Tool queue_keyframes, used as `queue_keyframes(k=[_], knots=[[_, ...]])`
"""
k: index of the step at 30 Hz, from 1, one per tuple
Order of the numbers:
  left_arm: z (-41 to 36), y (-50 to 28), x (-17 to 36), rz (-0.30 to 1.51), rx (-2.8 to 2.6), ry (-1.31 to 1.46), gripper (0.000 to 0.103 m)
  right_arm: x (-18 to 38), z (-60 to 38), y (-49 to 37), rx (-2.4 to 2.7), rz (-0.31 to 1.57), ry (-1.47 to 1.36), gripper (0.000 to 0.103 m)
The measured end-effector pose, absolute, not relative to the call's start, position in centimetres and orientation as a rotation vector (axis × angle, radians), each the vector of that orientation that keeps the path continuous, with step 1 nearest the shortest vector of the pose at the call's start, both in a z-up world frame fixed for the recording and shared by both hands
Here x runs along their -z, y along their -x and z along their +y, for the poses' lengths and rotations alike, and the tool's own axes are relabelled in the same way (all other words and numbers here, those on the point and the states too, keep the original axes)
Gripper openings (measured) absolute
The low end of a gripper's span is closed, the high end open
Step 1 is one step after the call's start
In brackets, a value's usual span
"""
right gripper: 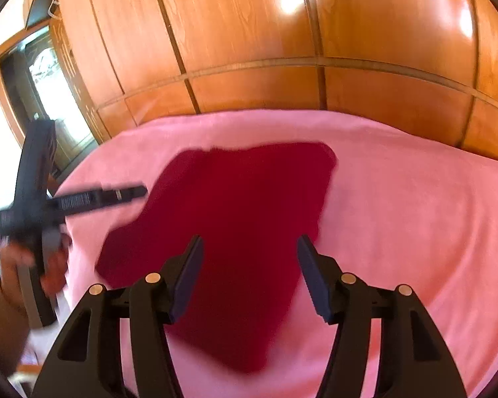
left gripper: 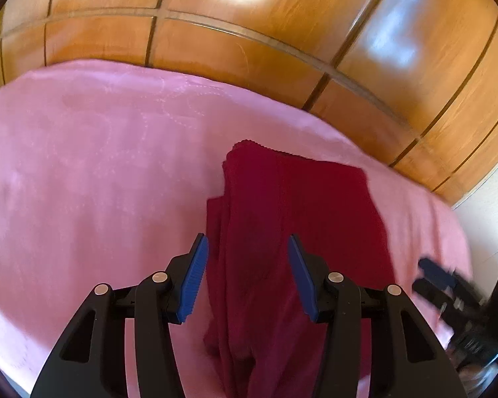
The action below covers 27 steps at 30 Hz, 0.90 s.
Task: Fold small clothes
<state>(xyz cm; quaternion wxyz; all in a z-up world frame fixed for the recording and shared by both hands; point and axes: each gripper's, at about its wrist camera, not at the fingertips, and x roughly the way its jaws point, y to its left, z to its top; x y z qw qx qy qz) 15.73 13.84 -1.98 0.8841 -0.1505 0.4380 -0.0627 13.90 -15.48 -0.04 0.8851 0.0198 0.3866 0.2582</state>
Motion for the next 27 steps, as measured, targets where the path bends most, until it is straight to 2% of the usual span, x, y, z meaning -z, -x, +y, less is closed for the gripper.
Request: queue_keyframes(k=[6, 9, 11, 13, 14, 15, 27], knots=[[12.7, -16.6, 6.3, 0.985, 0.057, 0.200, 0.048, 4.9, -13.6, -18.4, -0.483, 0.942, -0.001, 0.058], [12.6, -15.9, 6.2, 0.953, 0.062, 0.182, 0.048, 4.8, -14.3, -18.0, -0.498, 0.920, -0.023, 0.059], [12.8, -15.4, 5.3, 0.918, 0.072, 0.183, 0.048, 4.2, -15.0, -17.8, -0.521, 0.909, -0.050, 0.063], [12.8, -14.7, 4.6, 0.892, 0.079, 0.175, 0.048, 3.6, -16.2, -17.8, -0.533, 0.900, -0.101, 0.076], [12.9, -14.4, 4.2, 0.876, 0.083, 0.167, 0.052, 3.3, -16.7, -17.8, -0.532, 0.893, -0.125, 0.079], [12.7, -14.2, 4.0, 0.868, 0.080, 0.162, 0.061, 3.2, -17.2, -17.9, -0.529, 0.885, -0.152, 0.080], [13.6, -13.8, 4.5, 0.873, 0.100, 0.198, 0.064, 5.8, -20.6, -19.9, -0.569, 0.982, -0.383, 0.085]])
